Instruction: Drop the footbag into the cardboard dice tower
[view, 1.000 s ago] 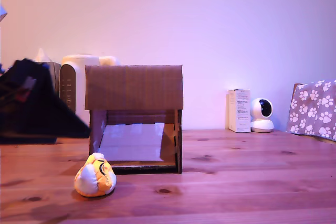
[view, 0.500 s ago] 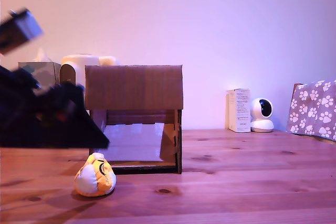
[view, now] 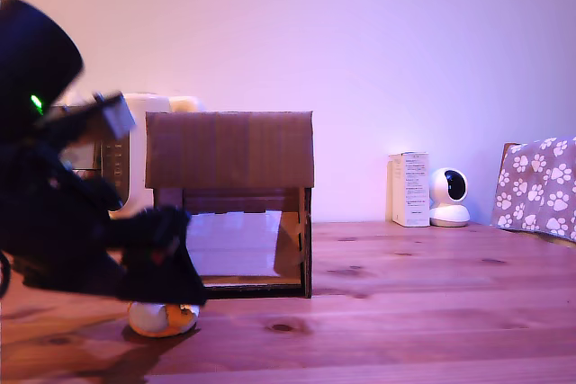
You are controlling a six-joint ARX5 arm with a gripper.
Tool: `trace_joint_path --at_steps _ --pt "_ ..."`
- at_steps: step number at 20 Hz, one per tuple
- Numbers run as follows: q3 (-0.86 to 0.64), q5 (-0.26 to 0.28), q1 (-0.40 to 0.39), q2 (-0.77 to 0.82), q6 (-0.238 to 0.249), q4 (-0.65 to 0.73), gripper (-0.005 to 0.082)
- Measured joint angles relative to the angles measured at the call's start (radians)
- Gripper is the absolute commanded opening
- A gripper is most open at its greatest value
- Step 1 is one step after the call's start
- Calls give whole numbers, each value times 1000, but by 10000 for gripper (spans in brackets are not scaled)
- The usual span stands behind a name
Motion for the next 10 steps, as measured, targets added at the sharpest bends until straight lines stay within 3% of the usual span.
trace_joint_path --at_steps 1,3,4,5,10 --pt "5 2 0 15 0 0 489" --pt "18 3 0 17 0 -9 150" --pt "26 3 0 17 0 -19 30" --pt "30 3 0 15 0 -29 -12" --pt "33 3 -2 -100 1 -145 -11"
